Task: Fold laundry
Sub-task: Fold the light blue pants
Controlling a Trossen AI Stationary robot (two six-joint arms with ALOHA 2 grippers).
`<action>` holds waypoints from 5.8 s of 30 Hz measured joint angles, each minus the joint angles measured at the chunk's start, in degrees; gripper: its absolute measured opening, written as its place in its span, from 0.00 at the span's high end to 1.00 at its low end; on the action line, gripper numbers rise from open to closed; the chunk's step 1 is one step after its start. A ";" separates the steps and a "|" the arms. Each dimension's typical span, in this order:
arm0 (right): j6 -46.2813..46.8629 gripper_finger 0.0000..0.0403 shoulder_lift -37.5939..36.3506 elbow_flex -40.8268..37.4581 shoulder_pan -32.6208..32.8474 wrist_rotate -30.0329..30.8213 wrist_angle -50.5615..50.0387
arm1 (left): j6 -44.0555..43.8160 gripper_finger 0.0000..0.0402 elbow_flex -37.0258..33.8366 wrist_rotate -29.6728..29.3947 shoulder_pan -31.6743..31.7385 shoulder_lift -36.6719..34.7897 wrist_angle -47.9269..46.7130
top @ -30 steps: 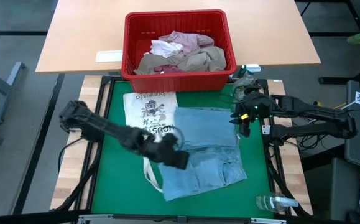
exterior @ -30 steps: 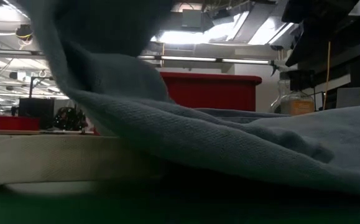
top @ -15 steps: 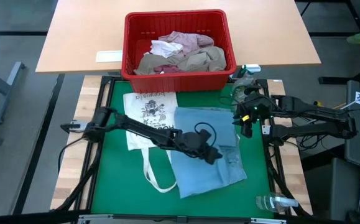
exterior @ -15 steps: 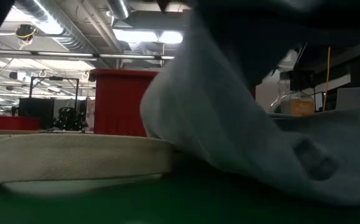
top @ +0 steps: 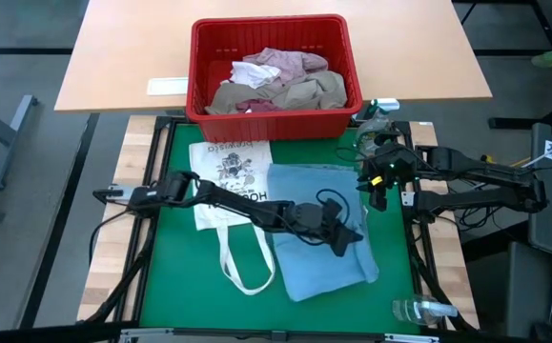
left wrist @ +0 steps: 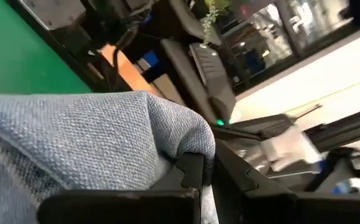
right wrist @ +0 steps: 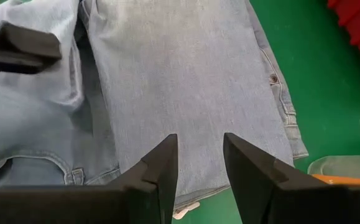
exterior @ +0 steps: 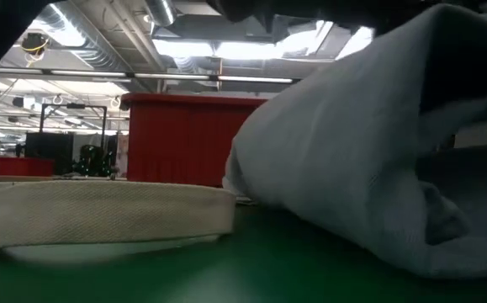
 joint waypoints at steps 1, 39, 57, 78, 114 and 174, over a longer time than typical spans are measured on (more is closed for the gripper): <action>0.00 0.68 0.00 0.00 0.00 0.00 -0.01 | 0.47 0.97 0.81 0.01 0.11 0.68 -1.31; 0.19 0.68 0.02 0.00 0.04 -0.12 0.29 | 1.69 0.97 0.58 -7.08 -1.76 7.36 2.06; 0.22 0.68 0.02 0.00 0.04 -0.13 0.26 | 16.94 0.67 0.58 -7.92 -1.77 8.78 4.80; 3.57 0.68 -1.48 1.51 2.58 -16.92 1.73 | 38.60 0.73 0.67 -6.93 0.86 -8.49 -30.12; 29.42 0.68 7.33 -29.31 22.93 -4.90 24.05 | 19.98 0.96 -0.68 -10.69 -7.01 -0.75 -70.55; 23.13 0.68 22.93 -18.81 22.90 10.94 27.31 | 35.73 0.99 -0.25 -13.55 4.53 -1.13 -56.50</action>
